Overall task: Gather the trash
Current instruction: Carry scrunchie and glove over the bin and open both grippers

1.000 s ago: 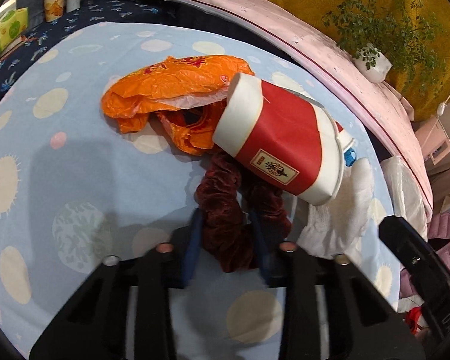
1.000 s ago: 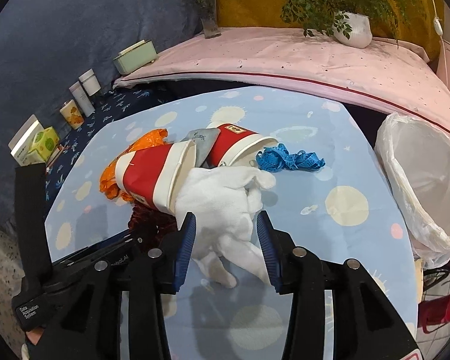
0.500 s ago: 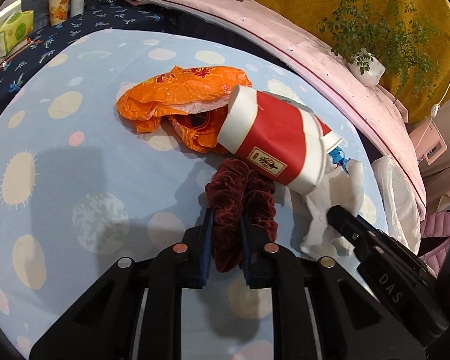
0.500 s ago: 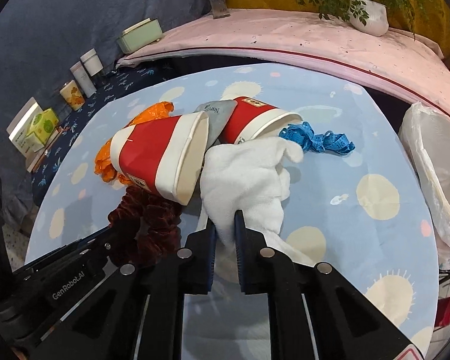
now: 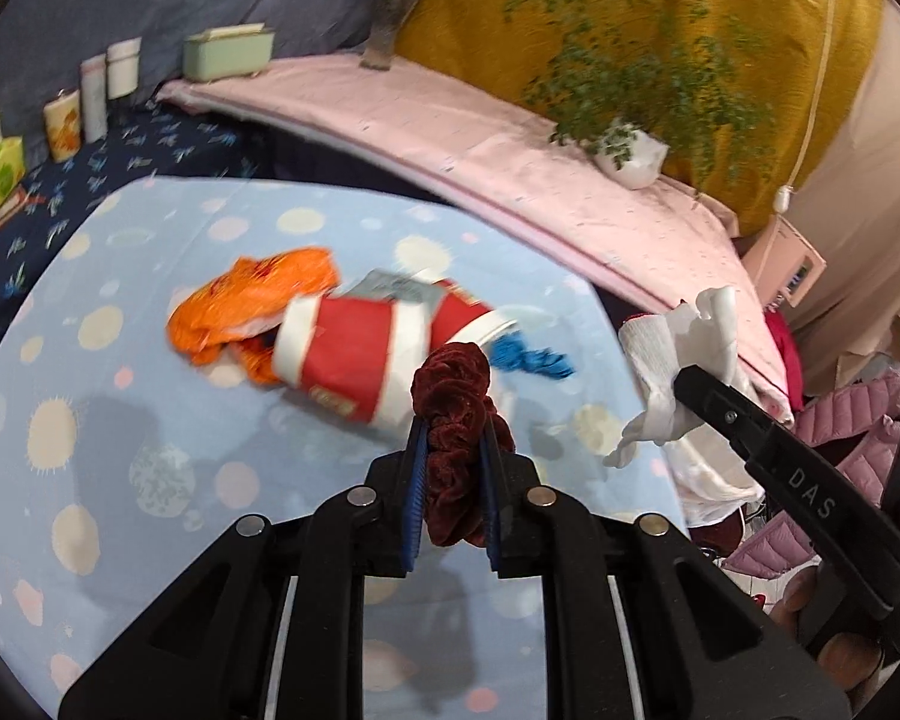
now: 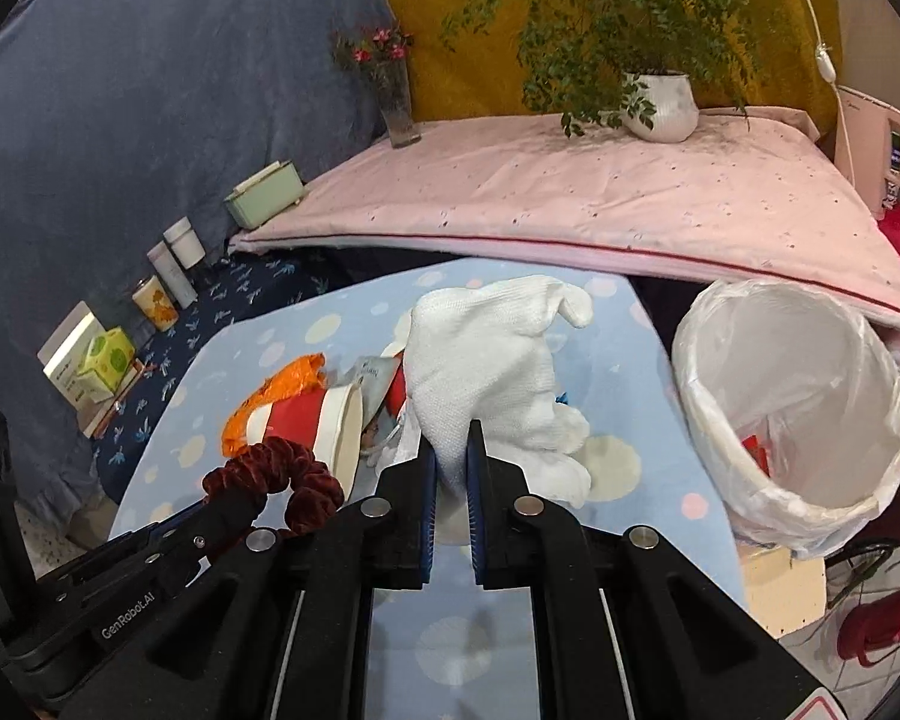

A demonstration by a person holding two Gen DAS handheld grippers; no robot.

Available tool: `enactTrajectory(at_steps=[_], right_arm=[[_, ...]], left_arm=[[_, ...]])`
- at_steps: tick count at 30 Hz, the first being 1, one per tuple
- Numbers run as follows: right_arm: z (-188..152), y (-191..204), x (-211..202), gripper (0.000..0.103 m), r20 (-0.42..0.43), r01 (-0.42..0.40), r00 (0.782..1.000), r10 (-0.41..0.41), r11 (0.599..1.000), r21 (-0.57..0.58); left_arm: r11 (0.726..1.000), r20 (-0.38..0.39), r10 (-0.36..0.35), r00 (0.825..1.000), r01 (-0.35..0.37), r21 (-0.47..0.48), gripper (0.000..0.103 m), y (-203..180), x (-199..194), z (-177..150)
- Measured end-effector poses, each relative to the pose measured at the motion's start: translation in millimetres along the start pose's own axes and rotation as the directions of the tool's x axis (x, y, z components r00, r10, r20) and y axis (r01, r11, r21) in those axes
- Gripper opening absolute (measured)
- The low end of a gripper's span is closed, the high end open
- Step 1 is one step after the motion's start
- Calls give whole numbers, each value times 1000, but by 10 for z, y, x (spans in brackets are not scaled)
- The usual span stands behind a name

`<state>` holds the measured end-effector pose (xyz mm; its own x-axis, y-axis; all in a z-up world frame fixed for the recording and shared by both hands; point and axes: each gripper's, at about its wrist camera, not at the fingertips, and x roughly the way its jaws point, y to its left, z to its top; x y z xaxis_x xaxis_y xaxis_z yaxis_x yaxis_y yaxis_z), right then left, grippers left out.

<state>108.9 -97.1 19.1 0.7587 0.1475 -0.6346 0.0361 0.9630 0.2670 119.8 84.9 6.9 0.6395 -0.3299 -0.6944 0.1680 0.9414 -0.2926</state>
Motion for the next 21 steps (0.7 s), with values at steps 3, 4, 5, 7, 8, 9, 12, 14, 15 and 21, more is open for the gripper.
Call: enactTrajectory(at_steps=[3,4,5,7,8,9,12,14,15,21], right_arm=[[122,-147,-202,9,46,19,999,-19,1000,7],[156,-191,-256,9,57,25,998,-26,1000,9],[190,-247,-320,9,69,32,997,-32,999,11],[261,-368,-442,9,93,45,995,-47,999,18],[288,-416,-488,9,101,51,993,-53,998,21],[320,-480,-541,9,112,59,992,-62,998,25],[403,-676,-663,9,136,87,986,-91,996,38],[430,-819,-734,9,146,108,983,-114,993,46],[443,-894,-762,9,150,119,981,-126,991,52],[451,-1289,-838,9,149,175,971,-187,980,91]], left_arm=[[999,23,-27,999,26,44,15,-262,-61,83],[998,31,-35,999,33,62,15,-362,-76,110],[996,36,-44,998,41,78,15,-460,-87,134],[992,43,-67,997,63,106,15,-649,-95,182],[990,44,-78,996,72,118,15,-725,-98,192],[988,45,-91,995,84,131,15,-815,-97,207],[978,43,-135,990,125,169,15,-1082,-73,262],[969,41,-169,985,159,189,15,-1260,-52,303],[965,43,-185,982,174,198,15,-1336,-47,320],[934,16,-276,961,264,241,15,-1792,93,411]])
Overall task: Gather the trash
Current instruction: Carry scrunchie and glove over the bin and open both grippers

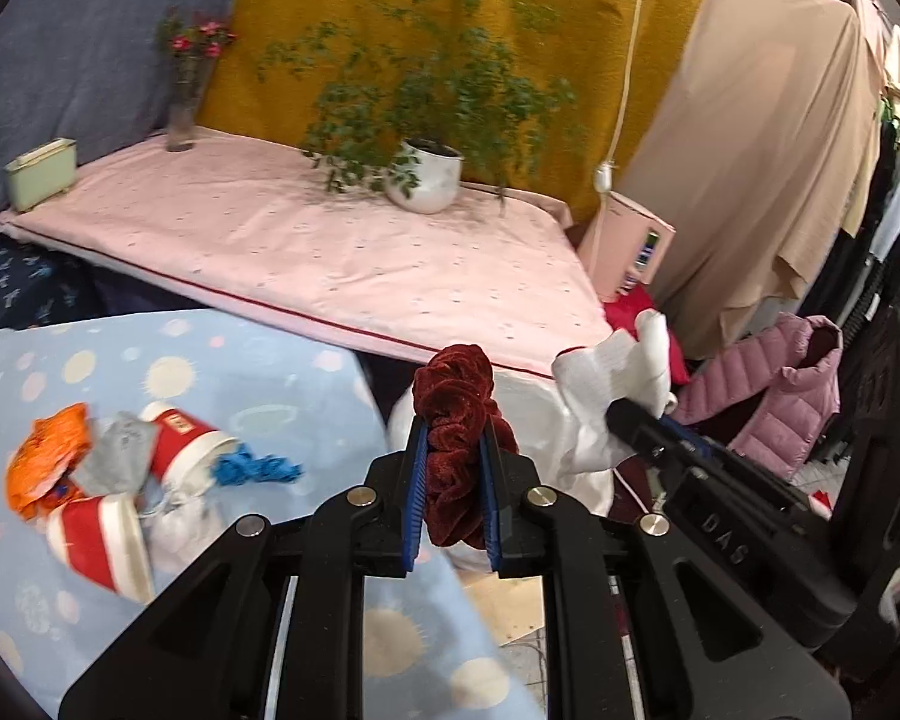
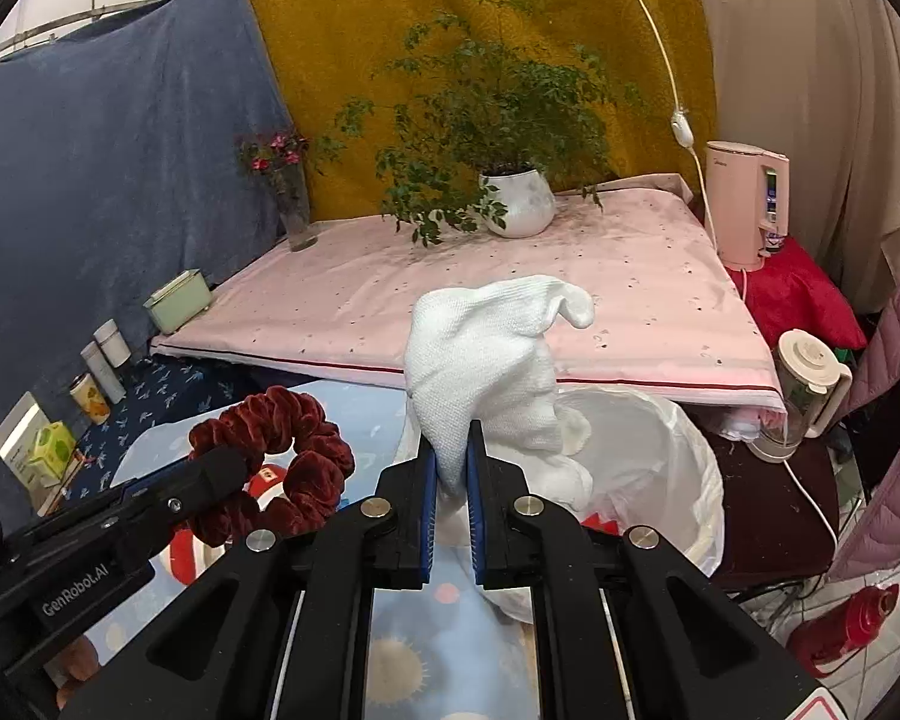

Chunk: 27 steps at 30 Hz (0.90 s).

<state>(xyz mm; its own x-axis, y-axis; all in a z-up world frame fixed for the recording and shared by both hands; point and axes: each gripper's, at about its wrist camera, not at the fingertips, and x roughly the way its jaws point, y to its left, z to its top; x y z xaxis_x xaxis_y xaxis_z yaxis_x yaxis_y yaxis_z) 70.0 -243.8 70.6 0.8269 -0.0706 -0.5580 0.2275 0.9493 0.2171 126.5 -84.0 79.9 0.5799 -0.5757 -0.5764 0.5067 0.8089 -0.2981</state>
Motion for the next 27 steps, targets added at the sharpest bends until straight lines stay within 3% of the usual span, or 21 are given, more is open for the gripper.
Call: enactTrajectory(at_steps=[14,17,19,20,24,27], right_arm=[[-37,-688,346,9,-64,82,995,-78,994,67],[-41,-751,430,10,-74,89,994,-84,993,72],[-40,-791,479,15,-73,101,993,-95,991,84],[-38,-807,499,16,-74,106,992,-99,991,87],[-48,-815,496,37,-61,115,992,-110,989,92],[-51,-798,482,40,-58,113,992,-108,990,88]], left_arm=[[996,-82,-52,995,58,74,16,-517,743,42],[995,-96,-55,994,63,76,20,-543,863,34],[997,-82,-31,996,37,65,52,-535,920,40],[998,-70,-24,997,28,58,56,-520,927,40],[999,-70,-5,998,9,50,56,-465,963,37],[999,-65,11,998,-9,40,57,-406,947,30]])
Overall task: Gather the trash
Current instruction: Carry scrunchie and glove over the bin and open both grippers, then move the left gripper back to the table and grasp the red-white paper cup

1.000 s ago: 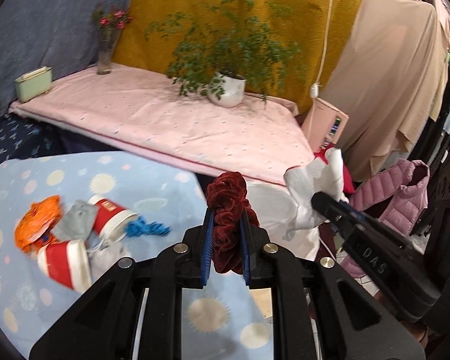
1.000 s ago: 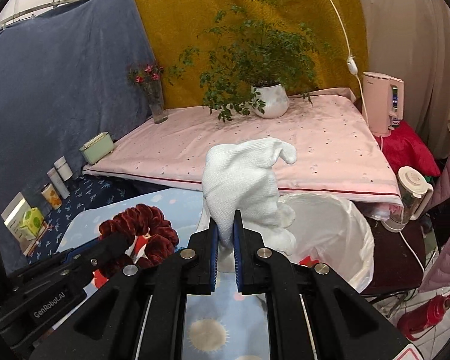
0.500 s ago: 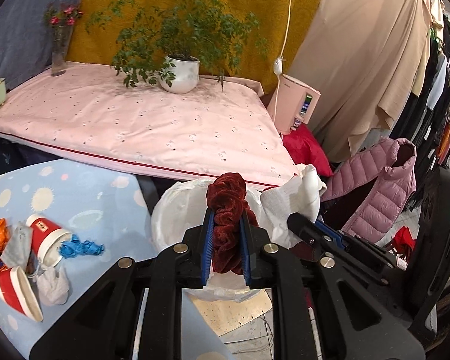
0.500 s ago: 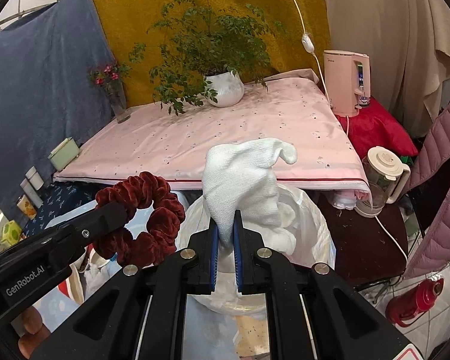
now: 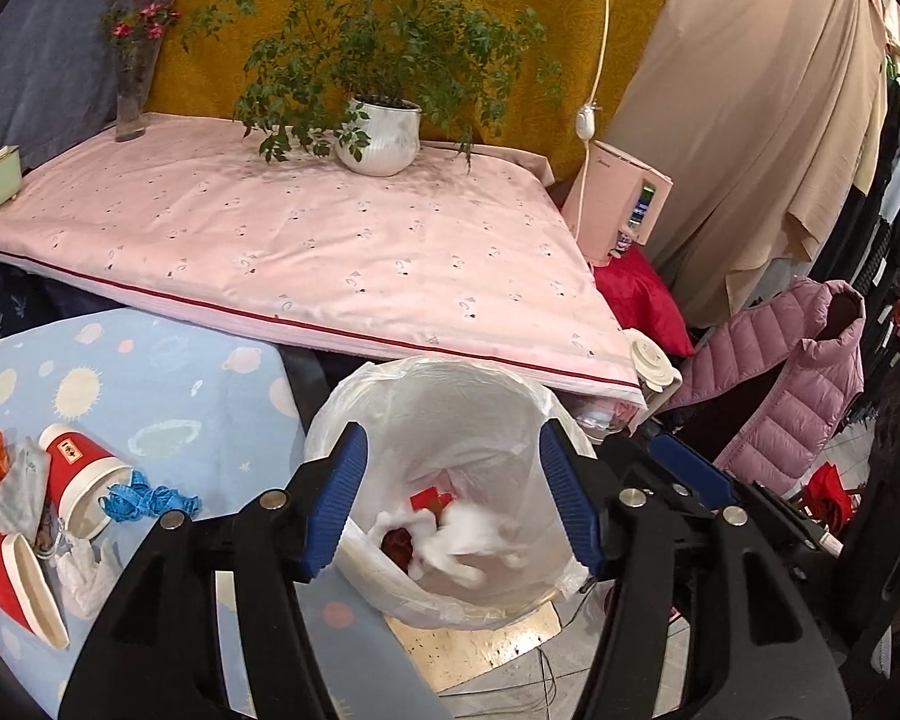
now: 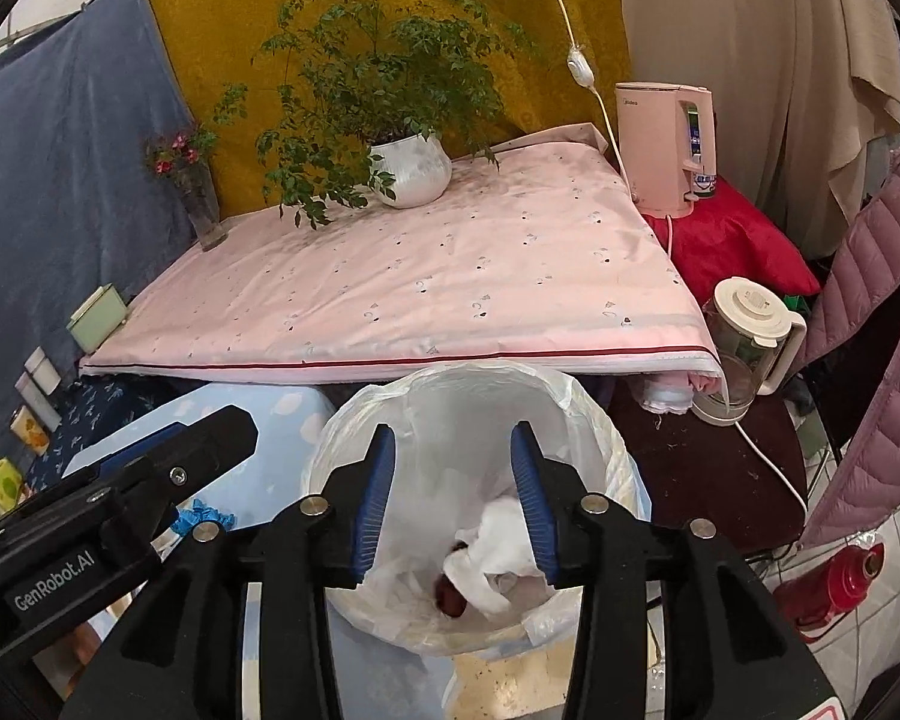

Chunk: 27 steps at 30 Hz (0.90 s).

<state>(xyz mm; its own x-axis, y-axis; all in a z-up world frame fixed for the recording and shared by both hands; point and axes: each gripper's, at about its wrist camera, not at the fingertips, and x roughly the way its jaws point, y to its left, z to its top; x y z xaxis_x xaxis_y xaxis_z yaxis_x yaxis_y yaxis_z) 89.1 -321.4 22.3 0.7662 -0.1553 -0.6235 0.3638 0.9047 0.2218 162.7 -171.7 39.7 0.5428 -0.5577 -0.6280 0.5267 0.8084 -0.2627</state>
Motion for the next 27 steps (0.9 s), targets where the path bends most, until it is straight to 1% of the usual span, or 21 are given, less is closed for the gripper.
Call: enactTrajectory(at_steps=[5,7,17,18,19,23,27], right_arm=[[-13,83,-81,43,9,-8,1000,8,1000,-15],[-20,130,-120,47,16,-6,1000,7,1000,-27],[-71,394,-246,48,20,-12,1000,13,997,-79],[-80,435,-256,48,20,-14,1000,16,996,-86],[-88,461,-266,48,19,-17,1000,19,996,-91],[-117,610,-290,48,15,-31,999,33,993,-113],[-169,760,-286,49,5,-49,999,50,990,-130]], left_arm=[[1000,14,25,1000,-25,-16,57,84,-92,-25],[999,23,35,999,-34,-22,57,125,-156,-39],[995,62,88,994,-84,-52,58,372,-476,-125],[994,66,95,993,-91,-57,60,400,-504,-131],[993,70,103,992,-99,-61,64,431,-534,-142],[987,84,149,985,-143,-73,67,574,-658,-194],[978,92,198,976,-190,-86,74,751,-772,-278]])
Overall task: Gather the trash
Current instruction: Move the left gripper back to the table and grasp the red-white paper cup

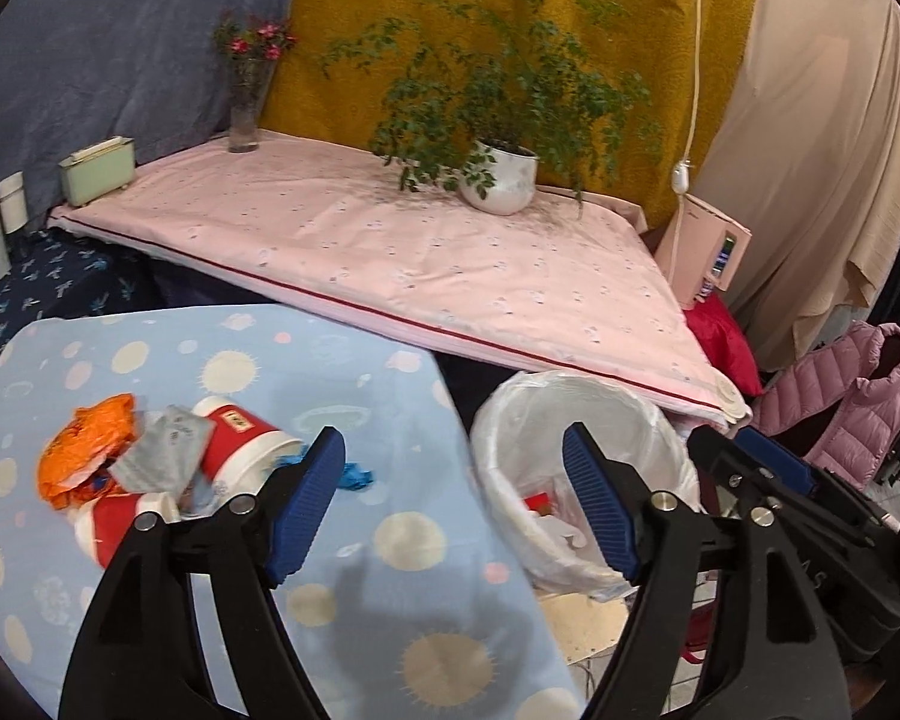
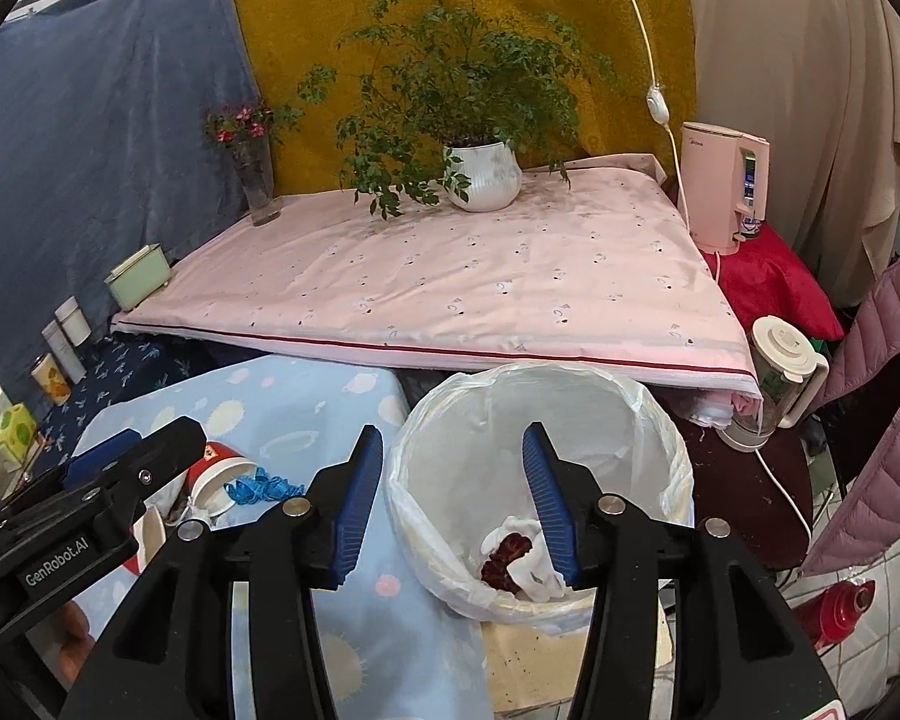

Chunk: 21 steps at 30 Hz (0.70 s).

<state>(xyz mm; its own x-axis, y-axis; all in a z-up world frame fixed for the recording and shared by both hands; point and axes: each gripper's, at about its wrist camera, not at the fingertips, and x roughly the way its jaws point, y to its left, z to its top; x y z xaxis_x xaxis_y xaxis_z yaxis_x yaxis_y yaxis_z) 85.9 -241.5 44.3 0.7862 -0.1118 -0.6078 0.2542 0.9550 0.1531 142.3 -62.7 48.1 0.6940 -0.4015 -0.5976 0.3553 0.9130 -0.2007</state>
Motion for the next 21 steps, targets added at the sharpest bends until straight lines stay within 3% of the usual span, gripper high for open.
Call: enactTrajectory(at_steps=[6,13,21], right_arm=[[-96,265,48,52,-22,-26,999,26,999,-28],[-275,630,173,55,-66,-75,995,71,996,-51],[-513,988,367,56,-131,-125,985,116,990,-60]], left_arm=[[994,0,109,994,-109,-28,90,444,-104,-165],[973,-39,223,974,-225,-50,93,1015,-127,-435],[961,-113,271,956,-276,-33,93,1518,39,-771]])
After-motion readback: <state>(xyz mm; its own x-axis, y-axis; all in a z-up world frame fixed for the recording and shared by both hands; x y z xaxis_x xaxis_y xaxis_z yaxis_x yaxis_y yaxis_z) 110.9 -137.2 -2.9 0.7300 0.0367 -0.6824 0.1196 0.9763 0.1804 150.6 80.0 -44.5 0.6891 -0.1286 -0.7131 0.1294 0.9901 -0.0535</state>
